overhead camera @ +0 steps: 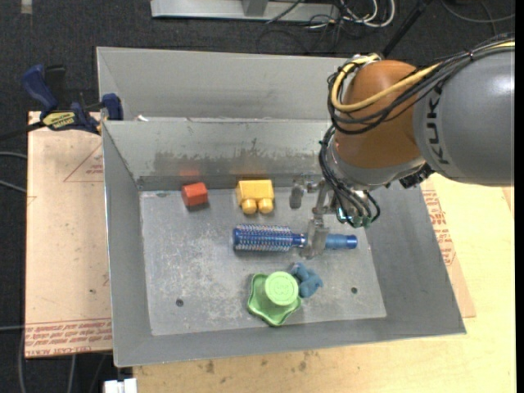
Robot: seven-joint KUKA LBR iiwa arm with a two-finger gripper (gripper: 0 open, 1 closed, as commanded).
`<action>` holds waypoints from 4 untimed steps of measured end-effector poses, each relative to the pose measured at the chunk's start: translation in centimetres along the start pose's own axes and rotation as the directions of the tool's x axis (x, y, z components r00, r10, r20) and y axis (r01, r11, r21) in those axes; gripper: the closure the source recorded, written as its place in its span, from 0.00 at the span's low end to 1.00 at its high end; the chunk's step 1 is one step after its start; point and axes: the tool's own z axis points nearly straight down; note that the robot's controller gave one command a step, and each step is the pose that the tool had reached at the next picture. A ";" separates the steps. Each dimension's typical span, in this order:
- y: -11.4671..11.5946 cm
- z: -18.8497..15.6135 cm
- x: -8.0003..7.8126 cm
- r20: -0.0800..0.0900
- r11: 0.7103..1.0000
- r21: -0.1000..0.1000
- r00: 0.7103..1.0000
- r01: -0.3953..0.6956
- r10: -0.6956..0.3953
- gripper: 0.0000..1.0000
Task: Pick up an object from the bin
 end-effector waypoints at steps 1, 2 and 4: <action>0.3 10.5 -1.9 0.001 1.000 0.000 1.000 0.010 -0.010 0.00; 0.3 10.1 -2.0 0.006 1.000 0.000 1.000 0.010 -0.010 1.00; -2.3 0.7 3.9 0.002 0.950 0.001 0.950 0.313 -0.313 1.00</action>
Offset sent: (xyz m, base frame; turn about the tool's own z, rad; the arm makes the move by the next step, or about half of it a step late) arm 0.0195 0.0029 -0.1005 -0.0123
